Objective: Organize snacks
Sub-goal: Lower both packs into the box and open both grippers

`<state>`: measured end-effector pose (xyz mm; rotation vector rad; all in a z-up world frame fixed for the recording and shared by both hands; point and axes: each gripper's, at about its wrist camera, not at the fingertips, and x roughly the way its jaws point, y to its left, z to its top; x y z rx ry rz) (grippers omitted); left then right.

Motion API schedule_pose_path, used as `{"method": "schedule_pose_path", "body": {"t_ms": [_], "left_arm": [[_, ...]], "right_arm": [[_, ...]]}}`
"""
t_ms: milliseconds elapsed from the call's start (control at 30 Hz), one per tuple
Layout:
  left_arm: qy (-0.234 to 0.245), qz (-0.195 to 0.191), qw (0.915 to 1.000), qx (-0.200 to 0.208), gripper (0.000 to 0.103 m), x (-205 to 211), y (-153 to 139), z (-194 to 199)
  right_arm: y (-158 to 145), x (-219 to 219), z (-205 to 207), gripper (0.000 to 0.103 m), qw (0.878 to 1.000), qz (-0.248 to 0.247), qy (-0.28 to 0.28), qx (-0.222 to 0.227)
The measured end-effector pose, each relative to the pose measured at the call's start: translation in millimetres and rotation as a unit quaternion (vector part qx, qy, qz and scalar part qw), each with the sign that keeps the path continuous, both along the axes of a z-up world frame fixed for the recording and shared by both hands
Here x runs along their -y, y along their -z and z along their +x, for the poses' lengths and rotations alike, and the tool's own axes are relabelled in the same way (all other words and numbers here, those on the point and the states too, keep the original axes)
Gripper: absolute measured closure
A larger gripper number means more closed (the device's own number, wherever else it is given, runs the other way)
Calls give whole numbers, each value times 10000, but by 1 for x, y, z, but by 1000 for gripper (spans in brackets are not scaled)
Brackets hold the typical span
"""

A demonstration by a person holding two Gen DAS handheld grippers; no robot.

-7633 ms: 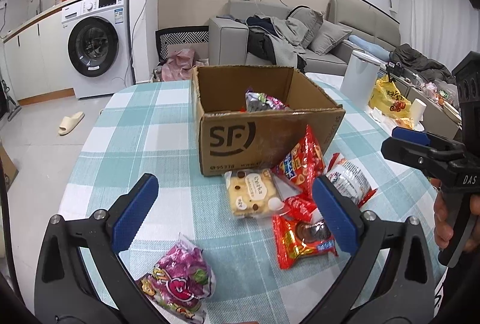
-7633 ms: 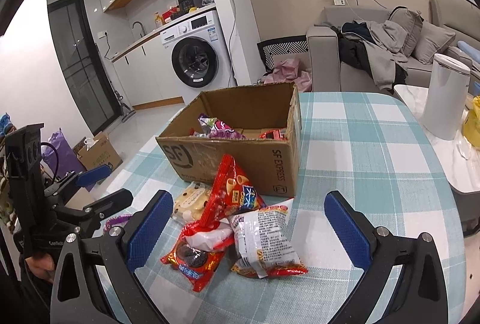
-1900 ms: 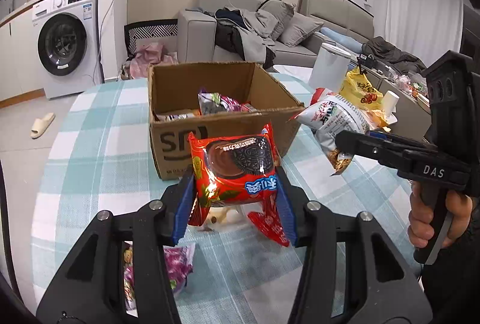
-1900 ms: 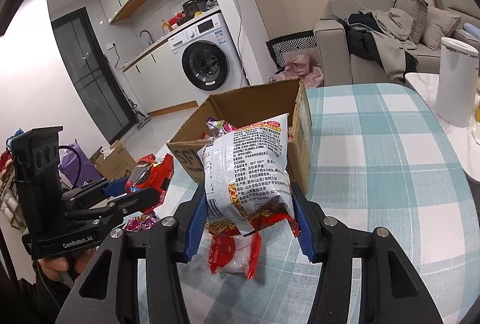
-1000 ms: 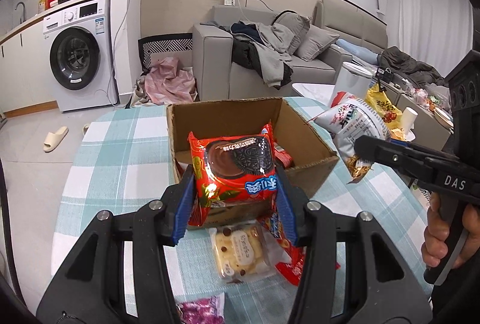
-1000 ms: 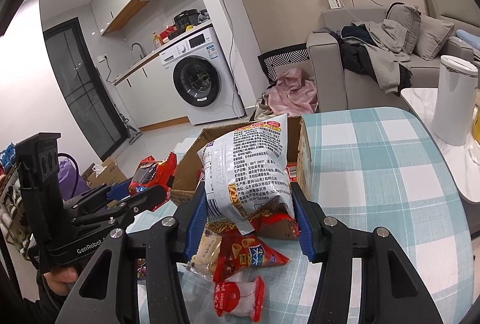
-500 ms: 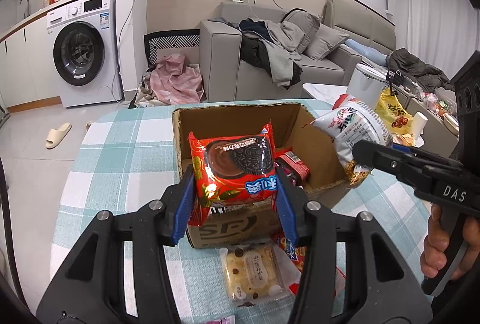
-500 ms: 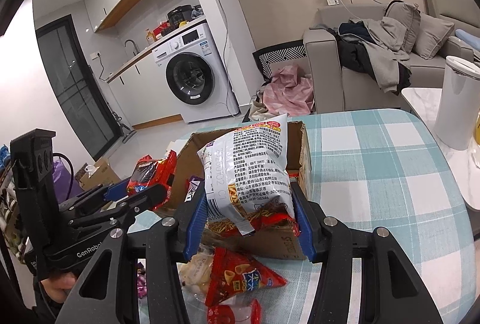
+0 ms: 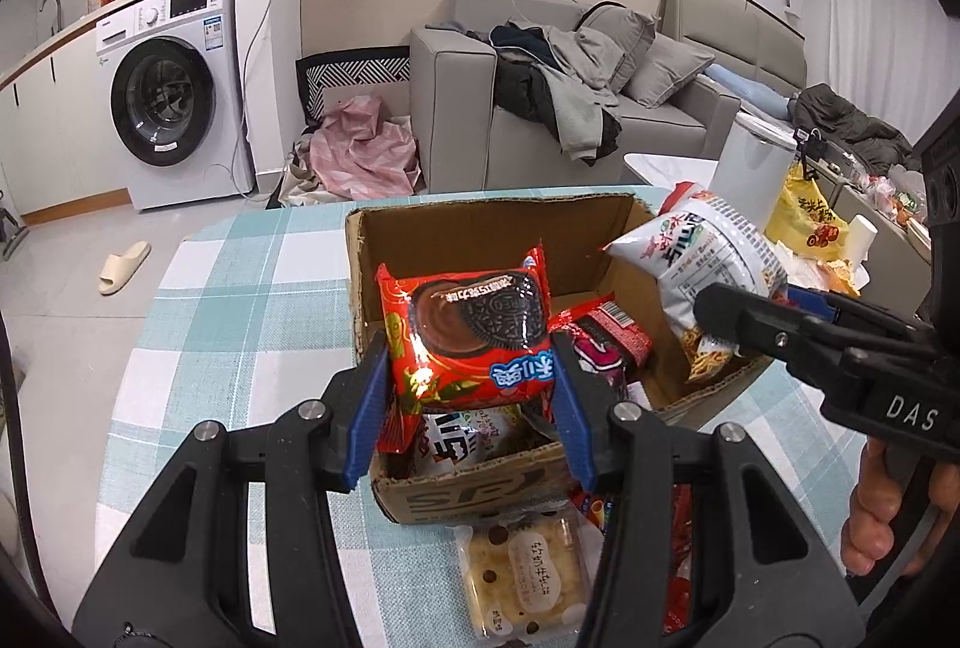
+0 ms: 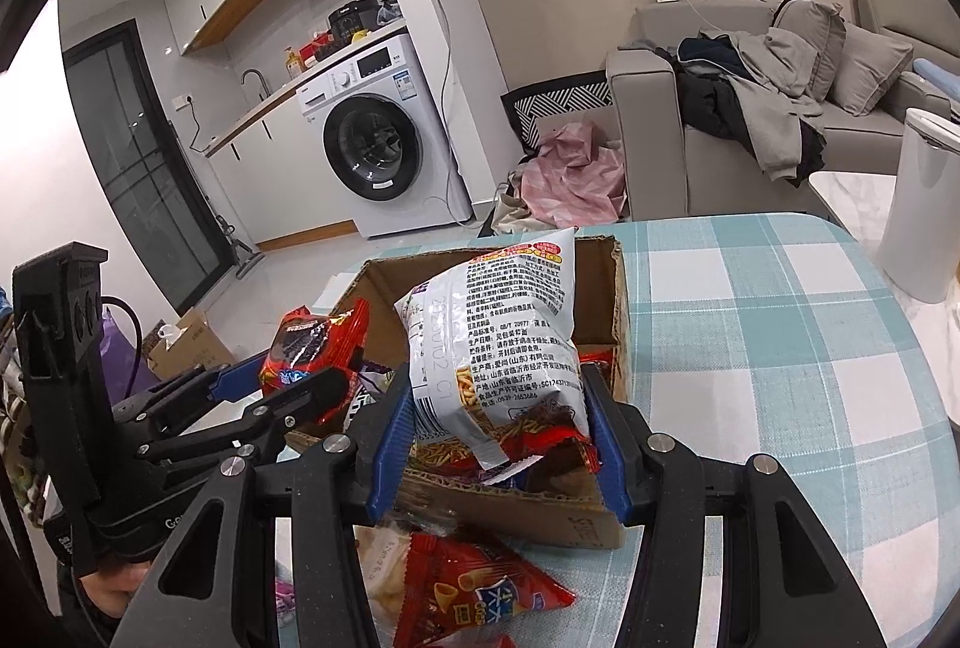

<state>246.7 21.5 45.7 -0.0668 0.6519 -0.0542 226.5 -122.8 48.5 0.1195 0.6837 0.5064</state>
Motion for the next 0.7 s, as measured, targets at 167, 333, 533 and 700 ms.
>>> {"method": "schedule_pose_path", "body": {"t_ms": [167,333,533,700], "left_arm": [[9,50,10000,-24,56,1,6,6],[13,82,9999,-107,56,1,14,12],[-15,344,9993,-116,56,9,20,16],[-2,331,9993,-167,56,10,20,20]], "right_arm": [[7,-7,7,50,9998,-167,-8,-45],[14,-11,13,50,9996,-247,-13,-109],[16,-15,17,50,9994,-337,-18,-84],[15,-20,17,50,9992,-402,-33,-82]]}}
